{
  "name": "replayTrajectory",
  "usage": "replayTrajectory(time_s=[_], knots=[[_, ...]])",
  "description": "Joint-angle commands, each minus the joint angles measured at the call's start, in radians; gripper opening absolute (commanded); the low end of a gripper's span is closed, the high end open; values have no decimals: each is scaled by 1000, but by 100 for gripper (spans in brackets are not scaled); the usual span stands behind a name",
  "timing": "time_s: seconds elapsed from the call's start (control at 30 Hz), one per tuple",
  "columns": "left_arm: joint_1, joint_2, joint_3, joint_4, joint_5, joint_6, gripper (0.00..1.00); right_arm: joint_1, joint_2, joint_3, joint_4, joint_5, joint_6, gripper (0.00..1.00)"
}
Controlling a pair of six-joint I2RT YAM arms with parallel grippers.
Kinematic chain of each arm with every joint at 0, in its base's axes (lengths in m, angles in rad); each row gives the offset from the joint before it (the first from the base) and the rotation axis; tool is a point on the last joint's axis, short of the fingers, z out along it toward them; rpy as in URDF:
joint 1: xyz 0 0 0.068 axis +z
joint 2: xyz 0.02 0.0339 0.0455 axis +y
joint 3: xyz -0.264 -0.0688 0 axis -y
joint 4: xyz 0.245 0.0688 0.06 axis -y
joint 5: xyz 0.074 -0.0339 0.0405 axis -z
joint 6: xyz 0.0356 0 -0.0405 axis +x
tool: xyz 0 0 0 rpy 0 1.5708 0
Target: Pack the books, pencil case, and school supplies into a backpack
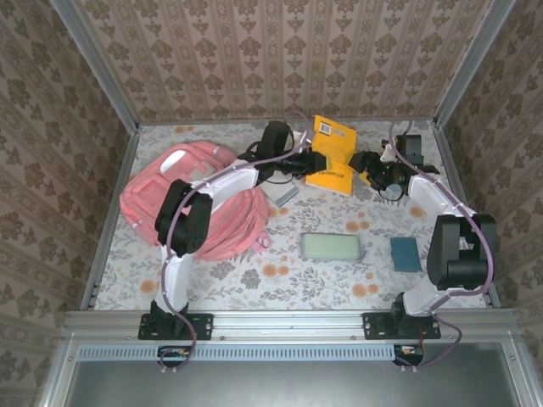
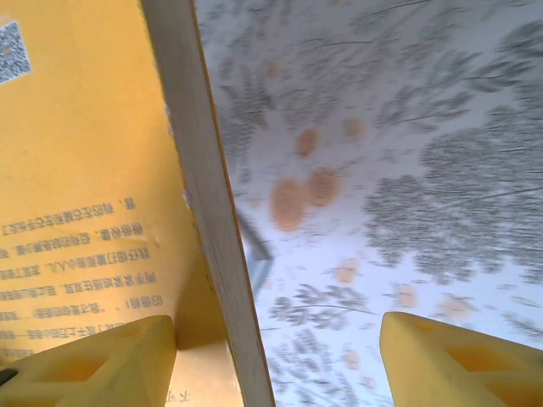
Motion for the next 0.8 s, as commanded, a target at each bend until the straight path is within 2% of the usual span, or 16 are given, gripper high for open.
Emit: replayTrajectory(time_s=[0.0, 0.13, 0.27, 0.37, 0.47, 0.53, 0.6, 0.67, 0.7, 0.77], knots=[[0, -70, -20, 160, 93, -59, 0, 0, -38, -40, 197, -204, 126, 66], [1, -79, -45, 251, 120, -129, 0, 0, -41, -80, 400, -292, 262, 69], [1, -83, -55, 285, 121, -157, 0, 0, -15, -85, 517, -356, 365, 70], [1, -81, -57, 285, 120, -157, 0, 0, -4, -101, 640, -395, 451, 65], [2, -81, -56, 283, 118, -154, 0, 0, -15, -105, 649, -407, 461, 53], [4, -78, -58, 282, 121, -152, 0, 0, -26, -107, 637, -410, 449, 39], [6, -76, -58, 280, 126, -152, 1, 0, -36, -110, 630, -413, 445, 21], [8, -75, -57, 273, 129, -148, 10, 0, -45, -110, 622, -412, 441, 4], [11, -77, -55, 260, 129, -140, 18, 0, -50, -107, 607, -409, 432, 0], [21, -84, -56, 218, 120, -113, 34, 0, -61, -102, 581, -399, 418, 0]])
